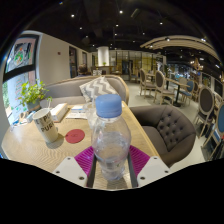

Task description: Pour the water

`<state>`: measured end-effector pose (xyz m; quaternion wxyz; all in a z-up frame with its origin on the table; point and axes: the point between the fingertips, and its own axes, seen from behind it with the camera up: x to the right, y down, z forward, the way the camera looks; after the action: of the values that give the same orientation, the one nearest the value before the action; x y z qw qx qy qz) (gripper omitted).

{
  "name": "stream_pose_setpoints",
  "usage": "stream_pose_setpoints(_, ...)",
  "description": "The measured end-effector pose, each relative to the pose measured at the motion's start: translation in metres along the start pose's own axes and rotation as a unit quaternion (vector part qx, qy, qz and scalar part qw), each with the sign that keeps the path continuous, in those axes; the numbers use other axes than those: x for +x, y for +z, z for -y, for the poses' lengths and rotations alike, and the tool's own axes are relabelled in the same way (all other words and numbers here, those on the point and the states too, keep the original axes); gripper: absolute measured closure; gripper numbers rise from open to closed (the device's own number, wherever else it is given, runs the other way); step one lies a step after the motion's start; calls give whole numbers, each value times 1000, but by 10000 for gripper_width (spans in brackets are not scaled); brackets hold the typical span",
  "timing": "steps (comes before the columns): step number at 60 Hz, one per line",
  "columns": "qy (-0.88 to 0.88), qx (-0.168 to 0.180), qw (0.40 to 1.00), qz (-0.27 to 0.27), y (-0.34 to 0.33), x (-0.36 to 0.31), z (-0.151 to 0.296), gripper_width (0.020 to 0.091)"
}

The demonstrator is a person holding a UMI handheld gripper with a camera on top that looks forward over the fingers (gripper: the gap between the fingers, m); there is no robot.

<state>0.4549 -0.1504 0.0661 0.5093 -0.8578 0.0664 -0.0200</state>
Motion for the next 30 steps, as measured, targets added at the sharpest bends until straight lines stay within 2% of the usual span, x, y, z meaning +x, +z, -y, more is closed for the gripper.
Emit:
stream_pose_setpoints(5,-2,7,1000,-3,2,-2,2,682)
stream_pose_setpoints(10,-5,11,1000,-6,4,-3,3,734)
stream_pose_setpoints(13,-7,11,1000,-8,4,-3,3,741)
stream_pose_setpoints(14,-8,11,1000,-9,4,-2,3,770)
stream_pose_setpoints(30,-29,5,999,-37,3,-2,16,771)
